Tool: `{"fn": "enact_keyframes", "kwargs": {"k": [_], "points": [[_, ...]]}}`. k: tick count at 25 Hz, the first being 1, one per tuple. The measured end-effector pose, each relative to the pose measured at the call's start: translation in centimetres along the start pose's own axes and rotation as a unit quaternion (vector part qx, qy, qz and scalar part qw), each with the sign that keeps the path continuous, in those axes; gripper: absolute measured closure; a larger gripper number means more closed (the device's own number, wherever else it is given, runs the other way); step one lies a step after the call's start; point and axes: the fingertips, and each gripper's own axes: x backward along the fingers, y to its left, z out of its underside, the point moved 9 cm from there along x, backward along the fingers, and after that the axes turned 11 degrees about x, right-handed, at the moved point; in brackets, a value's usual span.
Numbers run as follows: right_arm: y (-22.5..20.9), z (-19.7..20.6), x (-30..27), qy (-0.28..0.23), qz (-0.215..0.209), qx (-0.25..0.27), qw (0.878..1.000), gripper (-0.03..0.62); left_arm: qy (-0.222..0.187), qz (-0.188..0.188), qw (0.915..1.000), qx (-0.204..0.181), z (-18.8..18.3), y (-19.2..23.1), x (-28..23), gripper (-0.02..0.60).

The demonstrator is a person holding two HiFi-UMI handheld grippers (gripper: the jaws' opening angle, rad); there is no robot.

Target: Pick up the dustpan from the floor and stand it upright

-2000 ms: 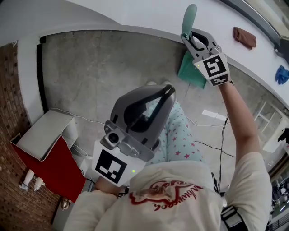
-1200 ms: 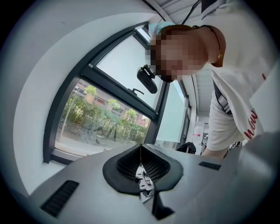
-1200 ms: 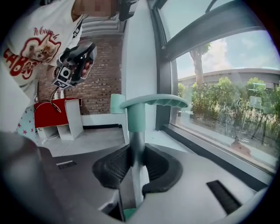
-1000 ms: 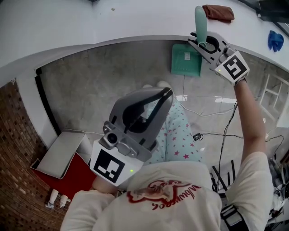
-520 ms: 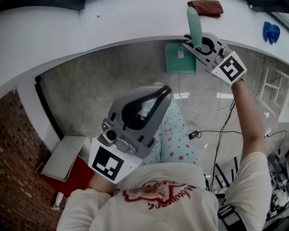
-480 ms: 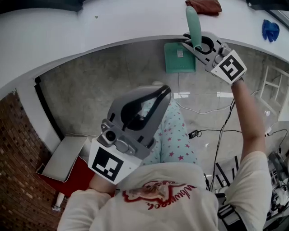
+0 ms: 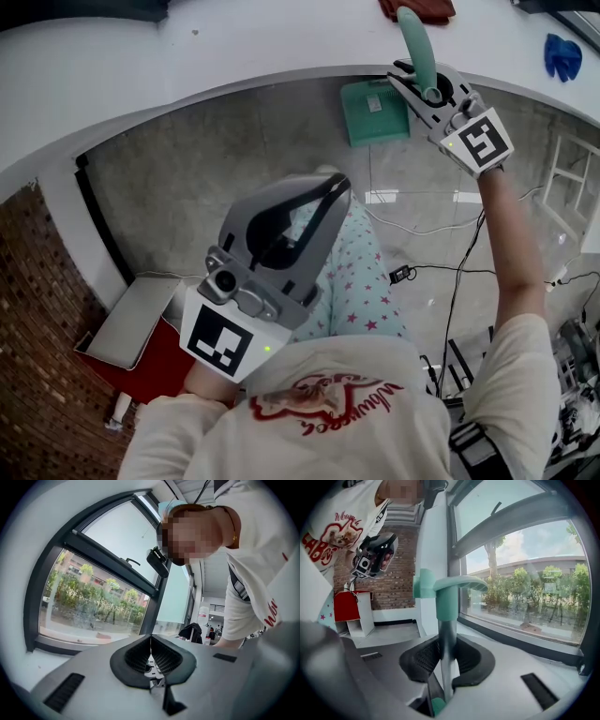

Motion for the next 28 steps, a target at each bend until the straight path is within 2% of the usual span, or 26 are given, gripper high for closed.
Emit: {"fn": "enact_keyframes", "kwargs": {"k": [5, 10, 16, 24, 28], "points": [[-0.2, 0.1, 0.4, 0.028, 0.024, 0.007, 0.999, 0.502, -0.005, 0.002, 1.0000, -0.007, -0.1, -1.3, -0.2, 0.562], [0.2, 0.1, 0.5, 0.031, 0.042, -0.001, 0.999, 0.411, -0.009, -0.003, 0.9998, -0.015, -0.4, -1.5, 0.1, 0.562], [0.4, 0.2, 1.3, 0.020, 0.083, -0.031, 0.996, 0.361, -0.008, -0.002, 0.9998, -0.017, -0.3, -1.8, -0.3, 0.563], [1.0, -0.4, 4.6, 0.031, 0.138, -0.072, 0.987, 0.344, -0.018, 0.008, 0.9995, -0.026, -2.1, -2.8, -0.6, 0.562], [1.7, -2.8, 6.6, 0.026, 0.156, -0.075, 0.985, 0.344, -0.021, 0.018, 0.9990, -0.034, -3.7, -3.6, -0.7, 0.562]]}}
